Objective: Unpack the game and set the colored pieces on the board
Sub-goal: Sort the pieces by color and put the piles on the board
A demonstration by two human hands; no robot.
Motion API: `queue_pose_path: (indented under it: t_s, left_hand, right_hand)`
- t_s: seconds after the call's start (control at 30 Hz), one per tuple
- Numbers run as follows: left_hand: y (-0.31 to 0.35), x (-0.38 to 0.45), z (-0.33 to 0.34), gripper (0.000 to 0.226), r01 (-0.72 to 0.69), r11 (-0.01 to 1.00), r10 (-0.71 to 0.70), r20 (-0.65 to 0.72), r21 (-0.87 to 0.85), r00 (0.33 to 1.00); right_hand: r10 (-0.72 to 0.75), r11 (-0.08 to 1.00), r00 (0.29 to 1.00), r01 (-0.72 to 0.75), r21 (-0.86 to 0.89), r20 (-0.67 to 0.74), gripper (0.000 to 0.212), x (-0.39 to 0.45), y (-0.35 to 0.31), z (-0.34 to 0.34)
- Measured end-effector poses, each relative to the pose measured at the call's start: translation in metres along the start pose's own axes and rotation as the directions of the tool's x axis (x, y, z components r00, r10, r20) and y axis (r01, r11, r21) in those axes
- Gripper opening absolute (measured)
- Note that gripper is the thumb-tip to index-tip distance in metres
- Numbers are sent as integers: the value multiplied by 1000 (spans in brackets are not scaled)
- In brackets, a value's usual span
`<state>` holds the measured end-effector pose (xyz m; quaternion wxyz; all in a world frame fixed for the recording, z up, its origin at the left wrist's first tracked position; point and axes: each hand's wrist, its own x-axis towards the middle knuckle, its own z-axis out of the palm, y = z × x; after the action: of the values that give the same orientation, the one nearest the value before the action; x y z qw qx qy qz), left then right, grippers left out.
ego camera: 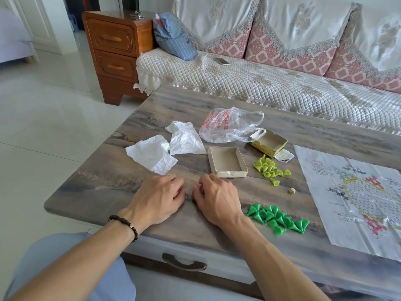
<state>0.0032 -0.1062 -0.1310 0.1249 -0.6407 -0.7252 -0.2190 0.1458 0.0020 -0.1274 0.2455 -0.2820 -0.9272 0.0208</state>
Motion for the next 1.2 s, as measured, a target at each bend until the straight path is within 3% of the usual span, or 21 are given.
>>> queue_pose_path:
  t_s: [0.4, 0.6, 0.87, 1.13, 1.2]
  left_hand:
    - [1, 12, 5, 36, -3, 996, 10, -82, 84, 997]
    - [0, 19, 7, 36, 22, 999, -18, -111, 41, 994]
    - [3, 28, 6, 41, 94, 989, -112, -162, -112, 980]
    - [50, 69, 11, 42, 124, 951, -183, -190, -285, 965]
    - [77, 87, 14, 42, 76, 933, -159, -212, -353, 964]
  right_hand:
    - [3, 1000, 1000, -3, -16, 17, 29, 6, -1, 0]
    - [55, 998, 990, -59, 30, 127, 26, 13, 2, -3]
    - [281, 890, 955, -296, 347, 95, 25, 25, 8, -22]
    - [457, 795, 889, -415, 442, 13, 29, 21, 57, -70]
    - [522, 756, 853, -465, 460, 4, 27, 12, 79, -83]
